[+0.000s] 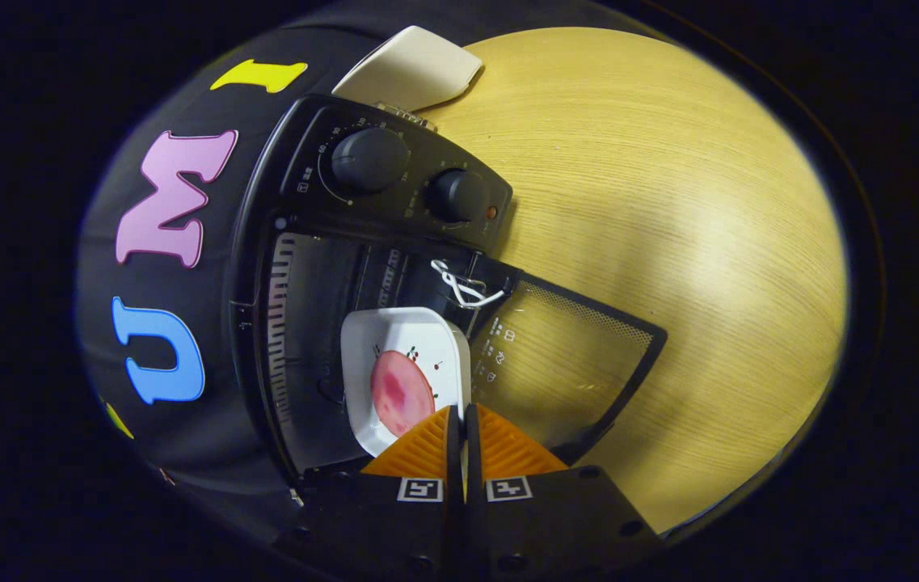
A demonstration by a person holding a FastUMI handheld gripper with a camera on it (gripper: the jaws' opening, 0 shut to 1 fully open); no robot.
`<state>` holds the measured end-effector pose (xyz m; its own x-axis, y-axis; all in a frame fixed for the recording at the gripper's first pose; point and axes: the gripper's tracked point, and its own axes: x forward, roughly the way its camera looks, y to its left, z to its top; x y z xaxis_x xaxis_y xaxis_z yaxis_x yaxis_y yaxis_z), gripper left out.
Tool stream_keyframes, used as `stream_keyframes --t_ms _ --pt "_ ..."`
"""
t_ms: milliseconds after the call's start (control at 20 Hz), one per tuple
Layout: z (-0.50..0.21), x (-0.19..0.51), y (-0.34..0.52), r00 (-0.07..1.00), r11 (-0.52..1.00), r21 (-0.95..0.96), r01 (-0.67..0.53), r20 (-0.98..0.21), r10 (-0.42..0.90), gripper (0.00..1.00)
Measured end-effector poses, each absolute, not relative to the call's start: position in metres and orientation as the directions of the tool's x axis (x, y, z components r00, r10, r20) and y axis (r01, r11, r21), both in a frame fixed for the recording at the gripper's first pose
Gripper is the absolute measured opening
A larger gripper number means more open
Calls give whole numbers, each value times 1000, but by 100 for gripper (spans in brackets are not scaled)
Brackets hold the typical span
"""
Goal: Open the toaster oven, put the food inside, and close the toaster oven door.
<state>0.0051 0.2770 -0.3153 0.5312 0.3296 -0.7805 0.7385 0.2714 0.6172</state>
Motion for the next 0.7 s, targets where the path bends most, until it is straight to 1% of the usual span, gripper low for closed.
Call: stream_keyframes --t_ms 250,700 --pt "-316 25 285 550 184 605 775 -788 275 5" --pt "-314 48 305 533 97 578 810 -796 288 5"
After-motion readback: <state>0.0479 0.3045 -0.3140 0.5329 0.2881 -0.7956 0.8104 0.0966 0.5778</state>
